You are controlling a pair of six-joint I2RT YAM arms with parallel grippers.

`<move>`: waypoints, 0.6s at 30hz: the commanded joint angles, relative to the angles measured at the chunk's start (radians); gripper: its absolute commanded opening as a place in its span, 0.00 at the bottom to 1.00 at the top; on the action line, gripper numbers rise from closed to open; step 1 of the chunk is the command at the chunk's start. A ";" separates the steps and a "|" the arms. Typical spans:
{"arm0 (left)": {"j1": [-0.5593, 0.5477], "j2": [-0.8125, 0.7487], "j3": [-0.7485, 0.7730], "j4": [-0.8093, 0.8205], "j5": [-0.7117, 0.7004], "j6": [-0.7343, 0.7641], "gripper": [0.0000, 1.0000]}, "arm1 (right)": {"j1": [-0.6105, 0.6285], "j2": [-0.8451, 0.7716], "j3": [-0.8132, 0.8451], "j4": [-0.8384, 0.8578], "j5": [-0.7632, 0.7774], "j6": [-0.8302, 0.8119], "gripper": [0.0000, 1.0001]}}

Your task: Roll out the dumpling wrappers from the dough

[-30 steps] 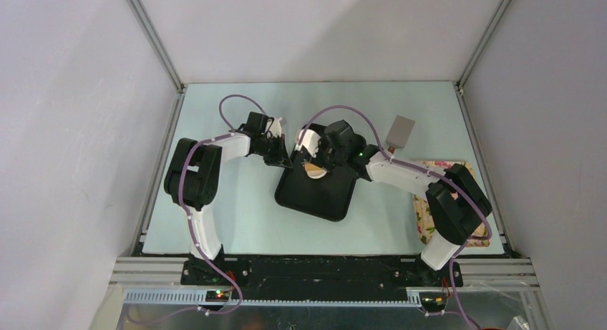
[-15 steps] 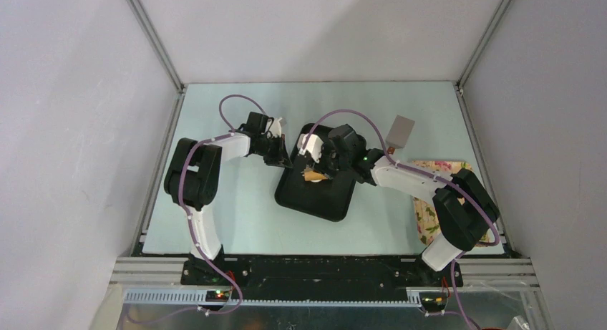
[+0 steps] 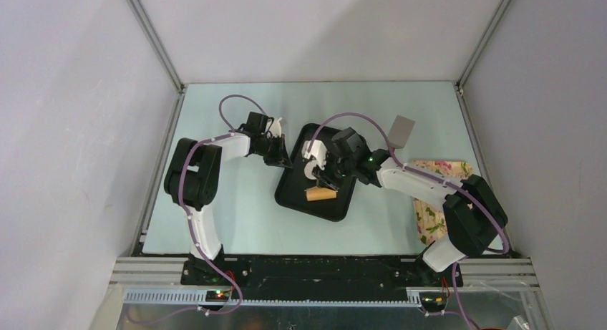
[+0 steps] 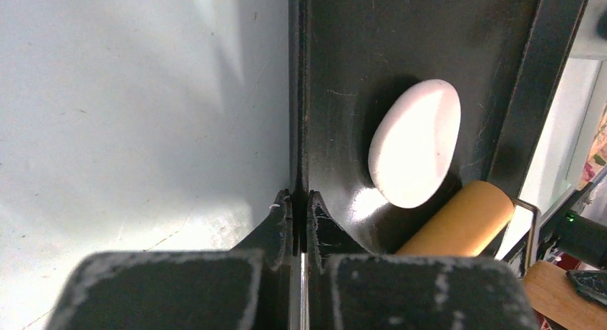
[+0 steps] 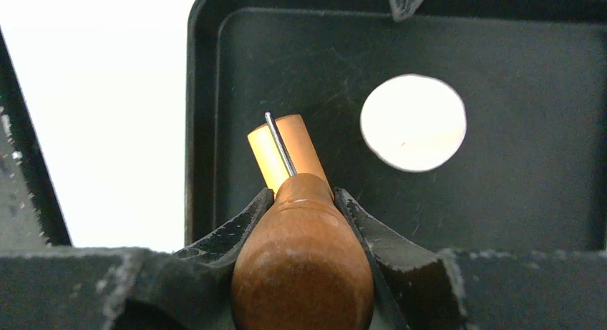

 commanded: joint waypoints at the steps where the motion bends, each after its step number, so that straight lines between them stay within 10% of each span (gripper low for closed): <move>1: 0.002 0.042 -0.024 -0.099 -0.034 0.014 0.00 | -0.010 -0.115 0.066 -0.093 -0.019 0.041 0.00; 18: 0.002 0.041 -0.026 -0.099 -0.030 0.017 0.00 | -0.101 0.148 0.176 0.217 0.158 0.150 0.00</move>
